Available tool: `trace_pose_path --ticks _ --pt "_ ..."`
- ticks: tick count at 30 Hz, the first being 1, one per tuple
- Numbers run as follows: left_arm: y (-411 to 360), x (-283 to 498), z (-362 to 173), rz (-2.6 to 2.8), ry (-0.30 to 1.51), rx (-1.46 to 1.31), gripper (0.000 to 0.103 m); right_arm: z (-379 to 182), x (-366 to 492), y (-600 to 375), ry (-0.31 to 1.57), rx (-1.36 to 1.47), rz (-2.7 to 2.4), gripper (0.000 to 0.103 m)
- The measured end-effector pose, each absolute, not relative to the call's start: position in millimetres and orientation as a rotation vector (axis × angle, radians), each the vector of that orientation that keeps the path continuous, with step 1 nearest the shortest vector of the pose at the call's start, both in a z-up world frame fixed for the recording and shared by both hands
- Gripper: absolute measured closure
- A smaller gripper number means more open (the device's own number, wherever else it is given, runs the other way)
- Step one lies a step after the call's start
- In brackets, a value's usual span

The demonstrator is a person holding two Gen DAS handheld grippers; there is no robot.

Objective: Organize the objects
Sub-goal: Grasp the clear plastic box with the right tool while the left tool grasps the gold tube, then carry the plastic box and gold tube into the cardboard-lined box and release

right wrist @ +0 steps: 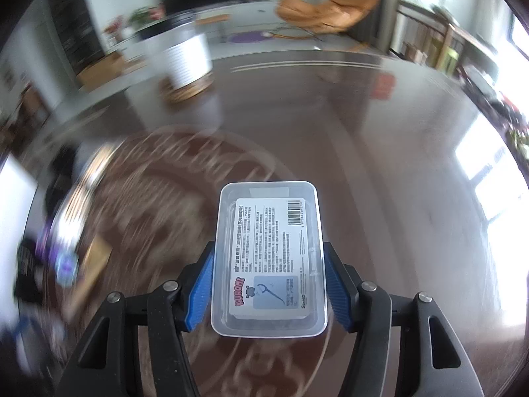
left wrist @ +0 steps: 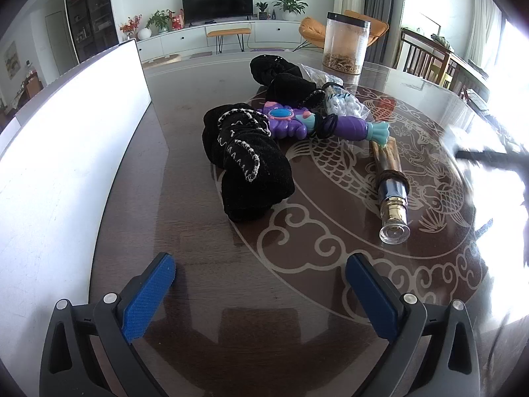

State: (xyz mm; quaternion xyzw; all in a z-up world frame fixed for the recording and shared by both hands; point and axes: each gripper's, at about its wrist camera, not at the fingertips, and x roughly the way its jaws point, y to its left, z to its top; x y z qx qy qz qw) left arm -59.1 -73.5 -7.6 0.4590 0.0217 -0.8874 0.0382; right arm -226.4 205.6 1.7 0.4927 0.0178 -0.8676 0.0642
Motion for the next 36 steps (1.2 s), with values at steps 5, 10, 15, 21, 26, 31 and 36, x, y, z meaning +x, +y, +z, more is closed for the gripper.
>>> trace_pose_path --ticks 5,10,15,21,26,31,36 --pt "-73.5 -59.0 -7.6 -2.722 0.066 1.408 0.000 -0.3 -122.1 196.7 0.085 1.392 -2.632 0.042" --pt "-73.3 -58.2 -8.1 -2.716 0.074 1.407 0.000 -6.7 -50.6 185.8 0.150 1.299 -2.723 0.040" --pt "-59.5 -52.7 -6.8 -2.675 0.068 1.551 0.000 -10.1 -39.8 183.7 0.164 1.295 -2.721 0.017" --pt "-13.4 -75.3 36.6 -2.929 -0.011 1.461 0.000 -12.8 -46.7 198.4 0.008 1.315 -2.731 0.016" --pt "9.4 -124.9 17.6 -2.879 -0.101 1.608 0.014 -13.1 -45.1 194.9 0.059 1.331 -2.739 0.016" --pt "16.9 -137.7 2.0 -2.857 -0.186 1.661 0.058 -12.2 -42.5 200.2 0.037 1.323 -2.740 0.016" --pt "10.9 -113.8 2.2 -2.879 -0.142 1.624 0.075 -11.8 -43.3 201.3 0.033 1.324 -2.743 0.016"
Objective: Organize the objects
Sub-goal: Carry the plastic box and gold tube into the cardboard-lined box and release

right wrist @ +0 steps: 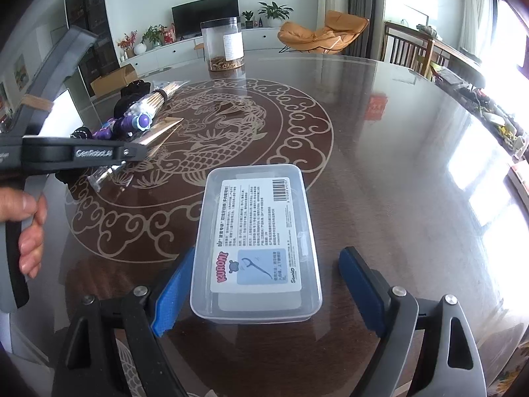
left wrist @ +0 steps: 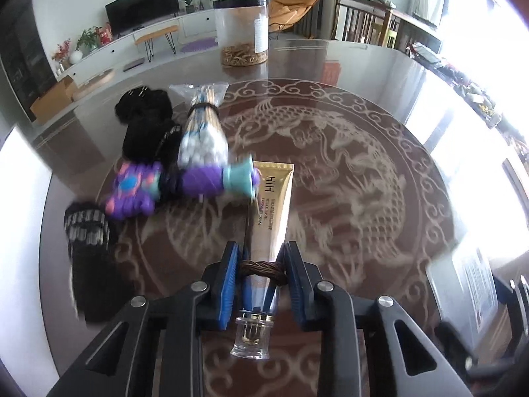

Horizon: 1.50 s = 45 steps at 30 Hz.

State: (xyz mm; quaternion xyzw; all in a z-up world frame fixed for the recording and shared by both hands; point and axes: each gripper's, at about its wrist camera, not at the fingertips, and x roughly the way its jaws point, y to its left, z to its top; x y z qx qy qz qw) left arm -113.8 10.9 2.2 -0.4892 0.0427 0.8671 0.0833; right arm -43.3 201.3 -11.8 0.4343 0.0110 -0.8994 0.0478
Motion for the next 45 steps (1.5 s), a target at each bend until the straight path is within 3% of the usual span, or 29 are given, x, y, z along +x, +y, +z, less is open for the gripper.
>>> trace_pose_path --ticks 7,9,10,11,15,16,17,18,19,26,30,32,37,45 --pt "-13.4 19.0 1.4 2.615 0.046 -1.429 0.073 -10.9 -42.3 204.1 0.005 1.319 -2.749 0.016" --pt "-18.7 36.6 1.3 2.595 0.071 -1.420 0.062 -11.0 -42.3 204.4 0.009 1.321 -2.750 0.016" --pt "-20.0 39.2 0.7 2.556 0.089 -1.423 0.040 -11.0 -42.4 203.9 0.015 1.323 -2.751 0.016" --pt "-19.1 38.5 -0.6 2.525 0.106 -1.431 0.026 -10.9 -42.6 203.2 0.022 1.325 -2.752 0.016" --pt "-10.4 39.7 -2.1 2.492 0.251 -1.416 0.023 -10.2 -43.0 204.1 0.024 1.325 -2.752 0.016" --pt "-11.4 39.6 -2.0 2.480 0.234 -1.422 0.026 -9.9 -42.7 205.1 0.012 1.321 -2.750 0.016" --pt "-13.0 40.0 -1.2 2.490 0.227 -1.413 0.039 -9.4 -42.4 207.0 -0.004 1.316 -2.745 0.015" --pt "-13.2 40.5 0.1 2.501 0.223 -1.390 0.052 -9.4 -42.0 208.5 -0.024 1.309 -2.736 0.013" --pt "-15.5 42.5 1.2 2.513 0.221 -1.371 0.075 -9.0 -42.3 209.7 -0.042 1.306 -2.721 0.010" --pt "-35.0 61.9 -0.8 2.556 0.002 -1.318 0.076 4.9 -67.2 219.7 -0.054 1.558 -2.466 0.009" --pt "-38.6 68.2 -2.5 2.581 -0.075 -1.279 0.076 4.4 -89.2 207.9 0.042 1.724 -2.326 0.010" --pt "-42.7 72.3 2.1 2.588 -0.118 -1.252 0.076 2.4 -93.4 197.0 0.136 1.713 -2.351 0.040" --pt "-47.1 89.3 33.2 2.622 -0.148 -1.118 0.077 18.7 -74.5 186.8 0.129 1.661 -2.375 0.040" --pt "-82.5 110.7 102.2 2.684 -0.329 -0.887 0.082 94.7 -34.0 134.6 0.174 1.398 -2.391 0.040"
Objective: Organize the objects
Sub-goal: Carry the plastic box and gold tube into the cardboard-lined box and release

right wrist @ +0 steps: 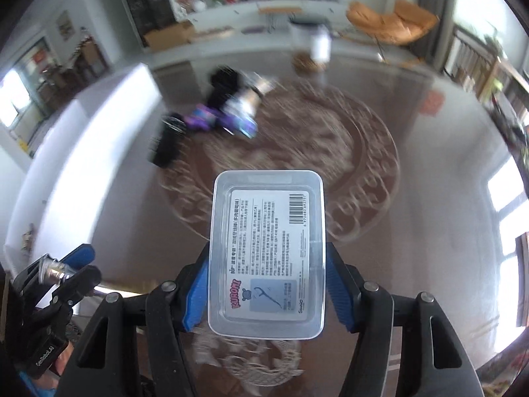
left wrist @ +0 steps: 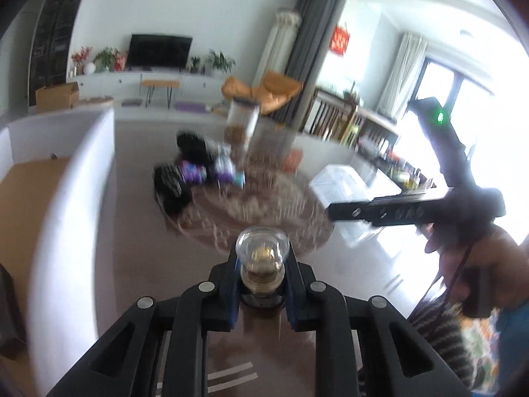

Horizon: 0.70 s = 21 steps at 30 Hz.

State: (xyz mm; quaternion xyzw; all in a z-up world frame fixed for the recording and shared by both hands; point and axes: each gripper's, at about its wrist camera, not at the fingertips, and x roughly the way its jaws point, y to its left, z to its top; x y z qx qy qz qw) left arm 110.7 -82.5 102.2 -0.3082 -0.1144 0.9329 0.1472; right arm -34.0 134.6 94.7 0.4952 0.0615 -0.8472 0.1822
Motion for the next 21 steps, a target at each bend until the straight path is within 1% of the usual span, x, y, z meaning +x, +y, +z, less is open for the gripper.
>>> trace_pose_path --ticks 5,9,13,16,17,18,19,20,21 --pt "-136.0 140.9 157.0 2.796 -0.416 -0.706 0.082 139.1 -14.6 76.7 0.221 1.202 -2.367 0.040" --pt "-192.5 168.0 192.8 2.921 -0.451 -0.611 0.082 172.6 4.3 15.5 0.184 1.070 -2.267 0.040" --pt "-251.9 180.0 203.4 3.058 -0.470 -0.671 0.082 194.9 23.5 -46.1 0.136 0.994 -2.119 0.040" --pt "-294.6 168.3 182.5 3.109 -0.529 -0.874 0.081 191.4 34.1 -98.5 0.136 0.994 -2.004 0.040" --pt "-307.8 159.5 169.1 3.117 -0.539 -0.985 0.077 186.2 36.8 -110.4 0.142 0.998 -1.985 0.040" --pt "-315.9 153.1 159.9 3.121 -0.543 -1.062 0.071 176.0 37.7 -129.4 0.152 1.016 -1.948 0.039" --pt "-326.5 142.5 143.8 3.125 -0.543 -1.190 0.048 169.0 37.1 -138.9 0.150 1.033 -1.919 0.035" --pt "-333.3 135.3 131.3 3.137 -0.531 -1.279 0.030 156.7 34.8 -150.6 0.135 1.069 -1.871 0.031" --pt "-337.5 131.4 121.2 3.168 -0.510 -1.327 0.029 147.0 32.0 -158.6 0.117 1.105 -1.848 0.025"
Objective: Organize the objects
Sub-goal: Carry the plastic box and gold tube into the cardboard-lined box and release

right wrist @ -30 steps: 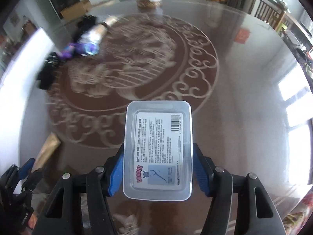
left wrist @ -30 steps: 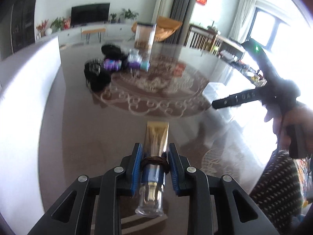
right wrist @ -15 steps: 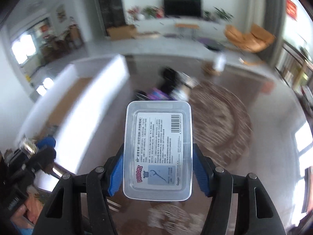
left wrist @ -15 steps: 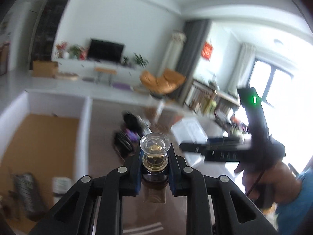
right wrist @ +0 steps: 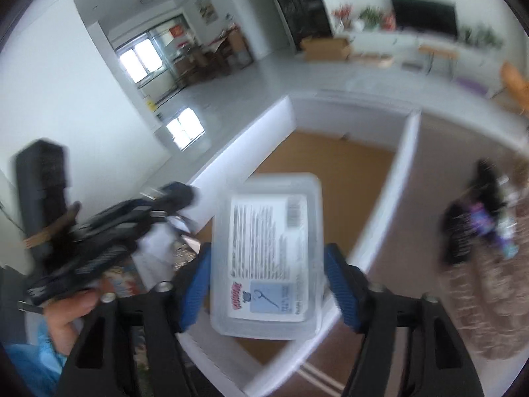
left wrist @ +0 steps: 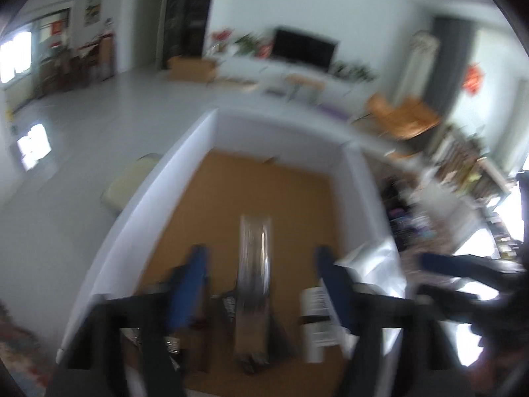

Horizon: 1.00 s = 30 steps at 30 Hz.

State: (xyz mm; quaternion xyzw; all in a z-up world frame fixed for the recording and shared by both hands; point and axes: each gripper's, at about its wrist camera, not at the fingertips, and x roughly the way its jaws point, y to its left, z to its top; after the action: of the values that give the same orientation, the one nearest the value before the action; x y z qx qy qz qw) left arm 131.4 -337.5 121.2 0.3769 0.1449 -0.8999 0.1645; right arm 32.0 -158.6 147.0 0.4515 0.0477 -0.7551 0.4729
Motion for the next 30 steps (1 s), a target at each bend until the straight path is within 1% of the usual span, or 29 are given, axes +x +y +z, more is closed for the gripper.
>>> trace_pose_path --ticks 3,6,7,10,13,15,16,17,19,22,24,26,28,30 --pt "-337.4 125.3 109.4 -2.506 0.396 1.088 0.029 136.8 25.5 -159.2 0.069 1.133 -1.865 0.024" --pt "-319.3 125.2 106.9 -2.556 0.413 1.055 0.029 137.6 19.6 -131.2 0.027 1.082 -1.924 0.011" --pt "-307.8 122.5 108.0 -2.584 0.406 1.047 0.028 136.2 14.5 -115.4 0.028 1.064 -1.977 0.009" --pt "-265.1 109.3 117.1 -2.701 0.370 1.037 0.028 122.1 4.1 -65.8 0.056 1.034 -2.150 0.008" --pt "-204.8 103.5 132.6 -2.878 0.334 1.040 0.028 81.7 -10.3 -6.2 0.152 1.073 -2.360 0.008" --pt "-158.6 102.7 138.4 -2.998 0.329 1.063 0.021 45.6 -18.6 40.9 0.225 1.170 -2.492 0.008" --pt "-130.7 104.1 137.2 -3.067 0.336 1.092 0.010 32.6 -20.5 57.5 0.241 1.213 -2.527 0.008" --pt "-105.0 105.9 132.1 -3.132 0.343 1.133 0.000 17.3 -21.6 79.0 0.245 1.269 -2.564 0.008" --pt "-59.8 104.4 116.3 -3.217 0.333 1.243 0.000 2.4 -27.7 110.2 0.221 1.325 -2.606 0.008" --pt "-21.0 84.6 77.5 -3.159 0.292 1.415 0.000 -9.4 -26.5 141.2 0.197 1.348 -2.668 0.008" --pt "-13.8 60.0 46.2 -3.065 0.270 1.475 0.000 -16.7 -32.6 150.4 0.210 1.355 -2.686 0.008" --pt "-21.7 44.1 23.2 -2.985 0.219 1.470 0.000 -23.2 -41.6 158.8 0.214 1.358 -2.695 0.008" --pt "-27.7 24.5 5.2 -2.898 0.139 1.431 0.000 -13.7 -31.4 161.9 0.181 1.355 -2.697 0.008" --pt "-32.6 7.9 -5.6 -2.843 0.107 1.410 0.000 -15.7 -40.9 163.1 0.159 1.365 -2.700 0.008"
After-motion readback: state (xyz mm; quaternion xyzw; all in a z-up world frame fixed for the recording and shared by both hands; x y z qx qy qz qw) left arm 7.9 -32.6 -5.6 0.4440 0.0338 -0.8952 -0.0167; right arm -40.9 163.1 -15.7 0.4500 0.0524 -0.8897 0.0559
